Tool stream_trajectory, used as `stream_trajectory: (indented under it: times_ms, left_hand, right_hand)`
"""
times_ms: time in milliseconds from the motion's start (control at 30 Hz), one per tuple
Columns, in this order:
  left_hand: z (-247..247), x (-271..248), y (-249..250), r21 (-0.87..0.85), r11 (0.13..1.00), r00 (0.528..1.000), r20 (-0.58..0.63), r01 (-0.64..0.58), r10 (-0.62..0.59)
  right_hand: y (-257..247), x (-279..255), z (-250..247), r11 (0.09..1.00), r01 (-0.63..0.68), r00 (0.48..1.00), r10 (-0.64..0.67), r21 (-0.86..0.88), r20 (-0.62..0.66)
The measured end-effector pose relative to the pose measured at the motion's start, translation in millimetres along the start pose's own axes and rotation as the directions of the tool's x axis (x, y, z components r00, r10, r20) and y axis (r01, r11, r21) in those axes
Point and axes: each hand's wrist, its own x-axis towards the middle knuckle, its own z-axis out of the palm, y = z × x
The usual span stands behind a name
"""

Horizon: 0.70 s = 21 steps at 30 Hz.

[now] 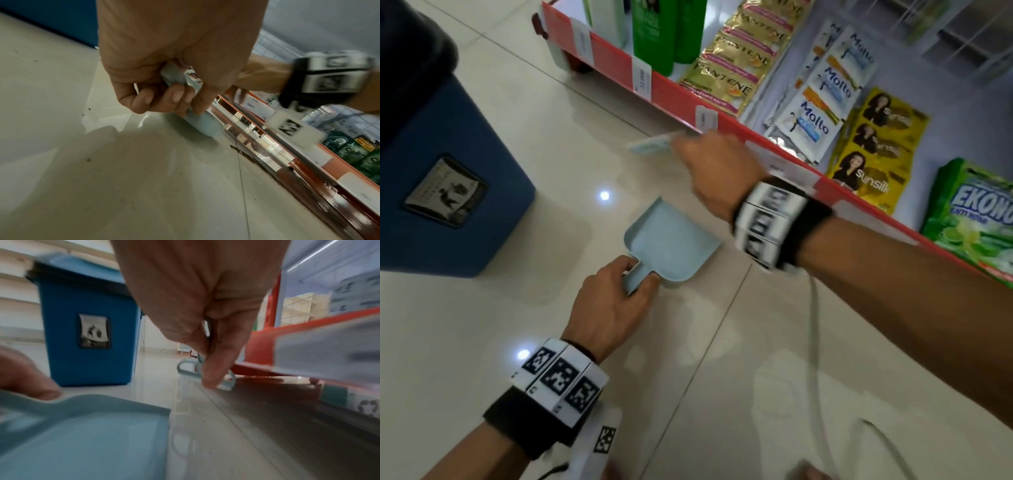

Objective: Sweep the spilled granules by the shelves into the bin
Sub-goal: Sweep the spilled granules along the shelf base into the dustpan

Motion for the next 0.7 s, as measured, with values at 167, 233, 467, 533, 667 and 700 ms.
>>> stream_trajectory:
  times_ms: [167,233,467,533,667,700]
  left_hand:
    - [-1.4,-17.2,-6.0,0.025,1.0,1.0,0.002,0.012,-0.012]
    - [-2.1,-23.6,-8.2,0.016,1.0,1.0,0.004,0.017,-0.017]
    - [1.5,-30.0,-2.7,0.047,0.999,1.0,-0.001,0.006,-0.006]
    - [4.7,-29.0,2.3,0.048,0.999,1.0,0.011,0.0,0.0]
    - [12.9,-25.7,13.6,0.048,0.998,0.998,0.04,-0.041,0.039]
    - [15.2,-25.1,16.3,0.051,0.997,0.998,0.045,-0.051,0.048]
  right_hand:
    - [-19.6,55.3,9.6,0.998,-0.014,1.0,0.015,-0.059,0.019]
    - [-11.5,50.2,16.9,1.0,-0.008,0.998,0.01,-0.029,0.065]
    - [71.8,-60.2,31.2,1.0,-0.008,0.979,0.009,-0.003,0.206]
    - [95.1,-92.5,26.7,0.998,-0.016,0.963,0.031,-0.058,0.269]
    - [121.6,-134.5,15.1,0.994,-0.08,0.949,0.098,-0.075,0.301]
    - [122.7,-137.9,13.6,0.995,-0.087,0.957,0.098,-0.052,0.272]
